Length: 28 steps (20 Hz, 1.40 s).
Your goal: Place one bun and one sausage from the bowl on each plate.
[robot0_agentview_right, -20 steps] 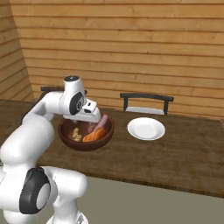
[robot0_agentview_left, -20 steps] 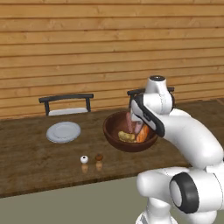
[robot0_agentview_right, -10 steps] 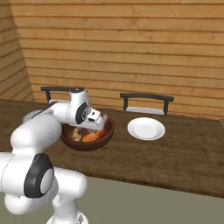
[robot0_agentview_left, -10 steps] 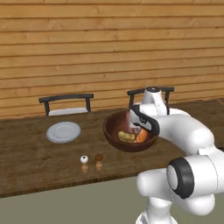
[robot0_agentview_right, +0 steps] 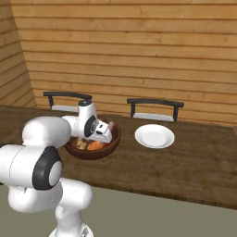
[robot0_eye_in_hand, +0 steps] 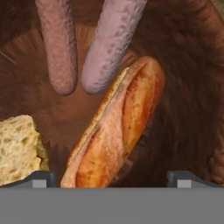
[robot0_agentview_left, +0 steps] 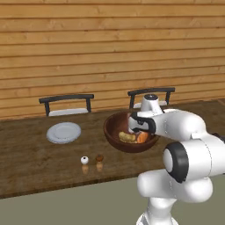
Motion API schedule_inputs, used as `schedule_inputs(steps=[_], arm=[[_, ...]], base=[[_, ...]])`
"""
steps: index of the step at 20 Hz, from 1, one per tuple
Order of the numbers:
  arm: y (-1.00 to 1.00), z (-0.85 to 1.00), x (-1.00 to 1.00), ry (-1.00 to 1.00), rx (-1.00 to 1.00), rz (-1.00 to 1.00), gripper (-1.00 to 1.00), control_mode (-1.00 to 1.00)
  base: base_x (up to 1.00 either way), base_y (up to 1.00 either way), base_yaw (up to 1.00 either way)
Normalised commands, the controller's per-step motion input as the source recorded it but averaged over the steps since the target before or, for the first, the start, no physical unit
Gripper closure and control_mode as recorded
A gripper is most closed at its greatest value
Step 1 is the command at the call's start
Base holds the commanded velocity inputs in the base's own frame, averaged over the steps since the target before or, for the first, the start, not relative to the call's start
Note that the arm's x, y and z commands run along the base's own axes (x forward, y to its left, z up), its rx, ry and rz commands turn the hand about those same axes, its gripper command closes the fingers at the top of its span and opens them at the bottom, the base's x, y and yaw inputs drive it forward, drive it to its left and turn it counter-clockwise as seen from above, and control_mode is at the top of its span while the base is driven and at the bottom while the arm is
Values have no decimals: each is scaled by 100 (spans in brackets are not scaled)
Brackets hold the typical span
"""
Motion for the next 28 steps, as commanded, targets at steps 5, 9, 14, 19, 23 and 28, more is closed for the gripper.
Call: schedule_inputs(steps=[5,9,14,19,23,28], arm=[[-12,-10,30,0,0,-2,-100,-100],[-9,-25,6,0,0,-1,-100,-100],[0,-27,0,0,0,0,-100,-100],[0,-22,0,0,0,0,-100,-100],[0,0,0,0,0,0,-100,-100],[0,0,0,0,0,0,100,-100]], base=[[0,0,0],[0,0,0],[0,0,0],[0,0,0],[0,0,0],[0,0,0]])
